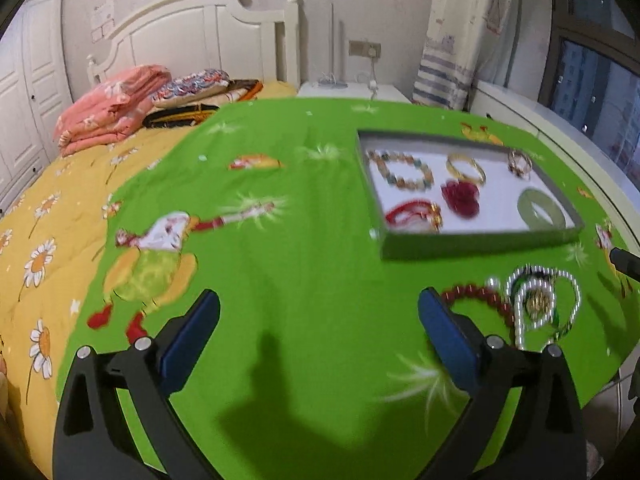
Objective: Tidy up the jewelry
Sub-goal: 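Reach both tools toward the pearl strands and red bead bracelet on the cloth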
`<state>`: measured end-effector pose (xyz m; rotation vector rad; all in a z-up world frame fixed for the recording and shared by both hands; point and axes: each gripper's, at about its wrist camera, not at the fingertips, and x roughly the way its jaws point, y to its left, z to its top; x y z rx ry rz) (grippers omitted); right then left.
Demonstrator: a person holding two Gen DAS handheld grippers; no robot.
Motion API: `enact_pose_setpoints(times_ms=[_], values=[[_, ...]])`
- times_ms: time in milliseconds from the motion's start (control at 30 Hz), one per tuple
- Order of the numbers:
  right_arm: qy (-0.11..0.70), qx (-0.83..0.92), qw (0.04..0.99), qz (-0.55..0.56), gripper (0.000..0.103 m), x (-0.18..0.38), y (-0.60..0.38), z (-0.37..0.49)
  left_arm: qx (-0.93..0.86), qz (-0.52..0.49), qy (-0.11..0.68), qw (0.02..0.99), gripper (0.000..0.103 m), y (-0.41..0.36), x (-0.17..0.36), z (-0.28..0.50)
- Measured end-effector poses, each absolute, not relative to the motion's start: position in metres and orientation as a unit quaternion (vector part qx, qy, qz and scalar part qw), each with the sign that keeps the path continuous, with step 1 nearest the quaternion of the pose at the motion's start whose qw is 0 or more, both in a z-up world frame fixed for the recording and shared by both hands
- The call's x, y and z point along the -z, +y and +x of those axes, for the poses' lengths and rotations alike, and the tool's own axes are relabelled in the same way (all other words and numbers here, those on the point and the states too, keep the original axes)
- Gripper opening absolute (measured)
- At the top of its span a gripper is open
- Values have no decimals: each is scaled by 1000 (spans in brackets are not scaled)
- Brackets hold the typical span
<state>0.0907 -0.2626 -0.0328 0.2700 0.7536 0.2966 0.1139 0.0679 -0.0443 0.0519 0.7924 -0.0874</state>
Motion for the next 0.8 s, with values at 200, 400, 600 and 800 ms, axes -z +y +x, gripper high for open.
enact_pose_setpoints(times_ms=[200,400,600,800], values=[[379,-157,909,80,73,47,-232,71,60,39,396,916,96,52,56,109],[369,-167,914,20,66,47,-199,68,66,56,398,913,97,40,64,107],[387,-191,902,8,47,52,-174,90,70,57,401,912,96,38,68,108],[386,-197,901,-5,38,53,-161,101,72,56,396,914,97,39,69,109]])
